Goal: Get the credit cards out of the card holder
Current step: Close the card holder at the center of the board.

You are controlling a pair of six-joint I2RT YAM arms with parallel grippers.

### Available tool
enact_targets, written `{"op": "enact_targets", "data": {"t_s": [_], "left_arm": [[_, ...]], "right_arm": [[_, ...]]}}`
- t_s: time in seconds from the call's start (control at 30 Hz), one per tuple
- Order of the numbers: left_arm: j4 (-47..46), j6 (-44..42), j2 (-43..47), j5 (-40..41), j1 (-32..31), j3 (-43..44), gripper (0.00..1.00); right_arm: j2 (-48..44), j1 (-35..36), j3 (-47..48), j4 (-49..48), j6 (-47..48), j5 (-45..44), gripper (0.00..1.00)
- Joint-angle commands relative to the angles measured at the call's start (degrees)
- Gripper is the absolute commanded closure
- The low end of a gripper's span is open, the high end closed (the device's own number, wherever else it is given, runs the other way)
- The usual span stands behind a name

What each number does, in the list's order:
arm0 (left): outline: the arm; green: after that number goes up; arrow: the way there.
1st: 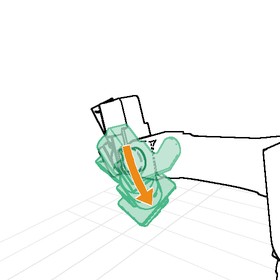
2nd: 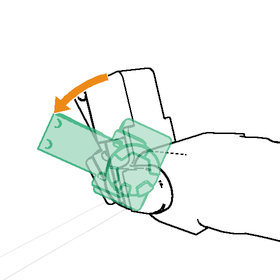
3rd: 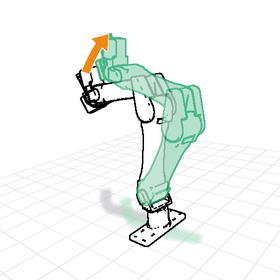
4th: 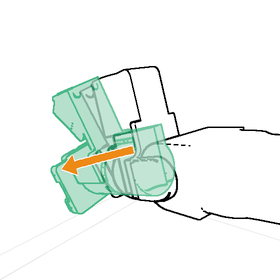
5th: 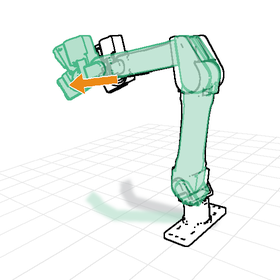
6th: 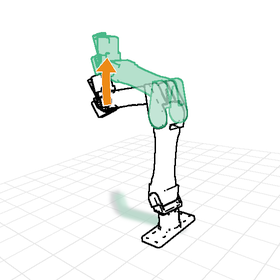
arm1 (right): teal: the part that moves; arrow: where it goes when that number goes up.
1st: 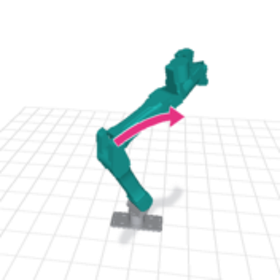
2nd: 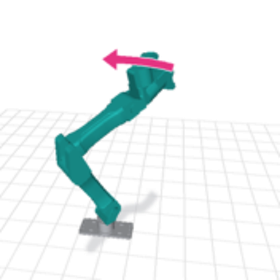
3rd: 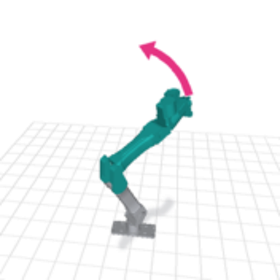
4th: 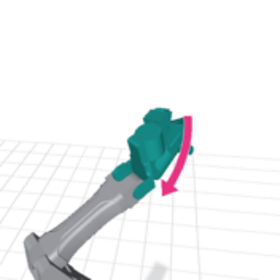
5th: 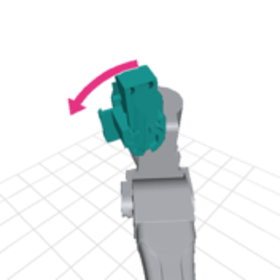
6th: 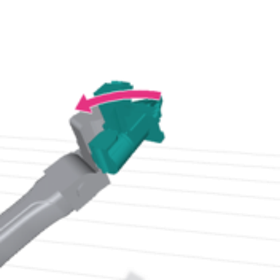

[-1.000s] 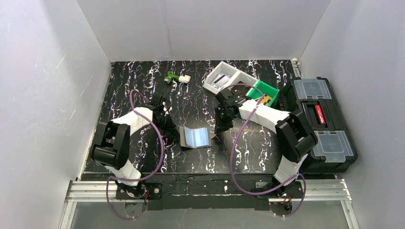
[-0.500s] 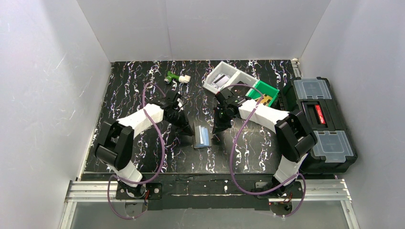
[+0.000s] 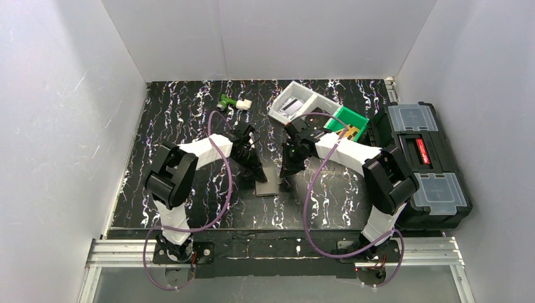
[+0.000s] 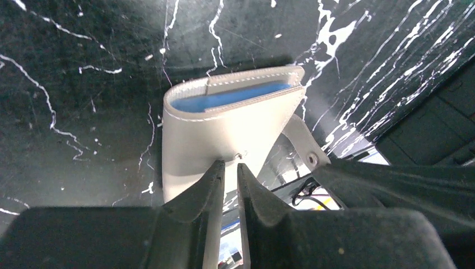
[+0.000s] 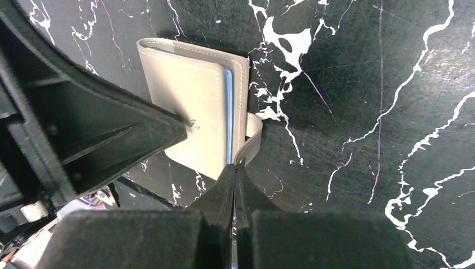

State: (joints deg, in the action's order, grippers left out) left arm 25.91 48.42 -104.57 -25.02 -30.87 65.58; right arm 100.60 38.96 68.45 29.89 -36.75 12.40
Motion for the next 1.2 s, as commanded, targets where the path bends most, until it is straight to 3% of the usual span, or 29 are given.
{"op": "enact_targets", "data": {"t_s": [0.0,0.33,0.73,1.0,1.17], "left_arm": [[1.07,0.27,-2.1,0.23,-0.41,1.22,0.86],[1.53,-0.84,-2.13,0.93,-0.42,0.98,0.87],[3.42,-3.58,-1.75,0.13,-0.42,2.68,0.95],[8.65,-6.51,2.69,3.38,-0.42,6.72,0.92],[13.0,-8.74,7.72,7.0,-0.37,9.44,0.86]], "right_arm": [[0.65,-0.2,0.42,-0.9,-0.53,2.06,0.99],[5.88,0.49,4.61,-2.29,-1.55,6.39,0.99],[12.97,0.87,8.77,-2.75,-2.91,8.18,0.99],[13.48,0.85,7.37,-2.05,-3.2,6.32,0.99],[11.6,0.81,8.16,-1.23,-3.41,5.98,0.78]]}}
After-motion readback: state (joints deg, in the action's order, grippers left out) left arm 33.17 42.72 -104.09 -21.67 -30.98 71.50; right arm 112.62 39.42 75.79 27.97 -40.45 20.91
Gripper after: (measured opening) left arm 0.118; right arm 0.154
